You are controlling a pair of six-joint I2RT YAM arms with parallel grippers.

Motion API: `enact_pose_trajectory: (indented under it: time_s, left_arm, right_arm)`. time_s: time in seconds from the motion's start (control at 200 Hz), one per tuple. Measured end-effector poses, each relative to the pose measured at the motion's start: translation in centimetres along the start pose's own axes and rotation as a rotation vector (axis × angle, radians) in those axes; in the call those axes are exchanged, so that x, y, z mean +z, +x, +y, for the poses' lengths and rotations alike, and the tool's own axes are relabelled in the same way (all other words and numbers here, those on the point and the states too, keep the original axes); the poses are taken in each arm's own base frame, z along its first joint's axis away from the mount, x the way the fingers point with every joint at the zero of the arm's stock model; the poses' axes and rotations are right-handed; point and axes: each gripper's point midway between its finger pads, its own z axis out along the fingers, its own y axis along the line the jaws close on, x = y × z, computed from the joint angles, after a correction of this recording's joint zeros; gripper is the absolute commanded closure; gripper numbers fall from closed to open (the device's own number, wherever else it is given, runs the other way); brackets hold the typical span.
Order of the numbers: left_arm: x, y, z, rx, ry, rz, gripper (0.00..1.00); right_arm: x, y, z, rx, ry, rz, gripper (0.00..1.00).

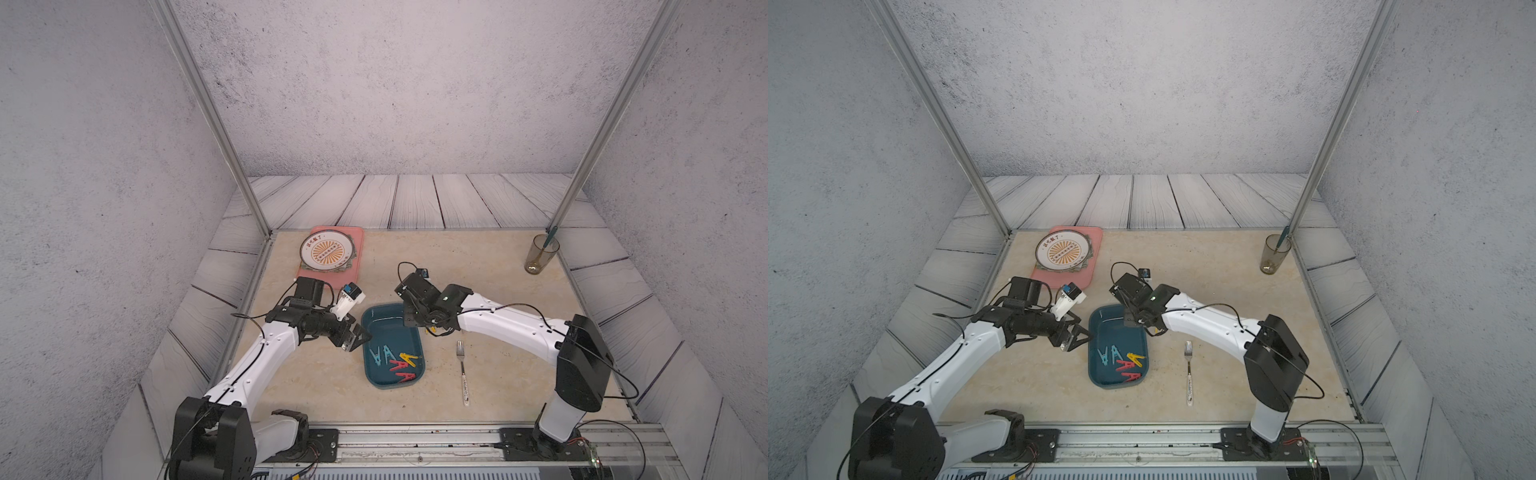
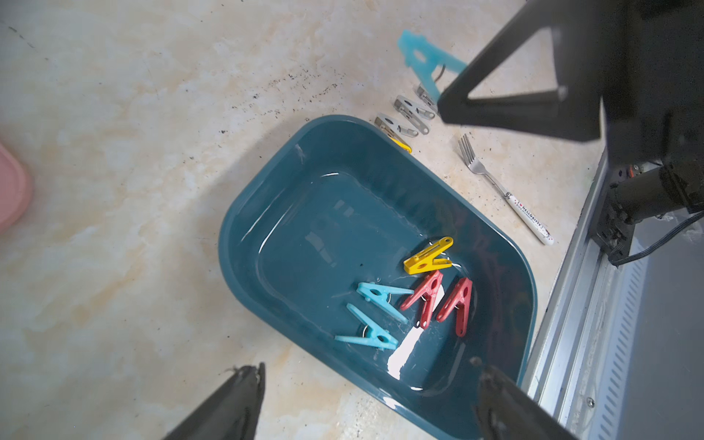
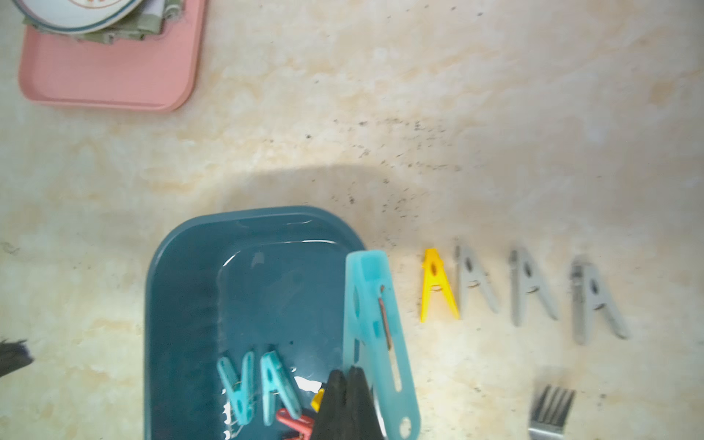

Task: Take the clothespins out of the storage box
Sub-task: Place the clothespin at the center of the board.

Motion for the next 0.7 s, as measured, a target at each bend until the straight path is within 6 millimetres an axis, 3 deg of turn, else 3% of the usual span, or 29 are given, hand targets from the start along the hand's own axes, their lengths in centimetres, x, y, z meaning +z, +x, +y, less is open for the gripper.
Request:
enact_pose_trajectory:
  time_s: [0.205, 0.41, 0.701]
  left_arm:
    - [0.0, 0.3, -1.0, 0.003, 0.053, 0.003, 0.08]
    - [-0.1, 0.6, -2.0, 0.007, 0.102, 0.008, 0.08]
    - [-0.2, 0.7, -2.2, 0.012, 0.114, 0.012, 0.08]
  right_arm:
    - [1.3, -0.7, -7.3, 0.001, 0.095, 0.073, 1.0]
    - [3.3, 0.9, -13.7, 0.015, 0.158, 0.19, 1.0]
    - [4.8, 2.5, -17.9, 0.083, 0.092, 0.291, 1.0]
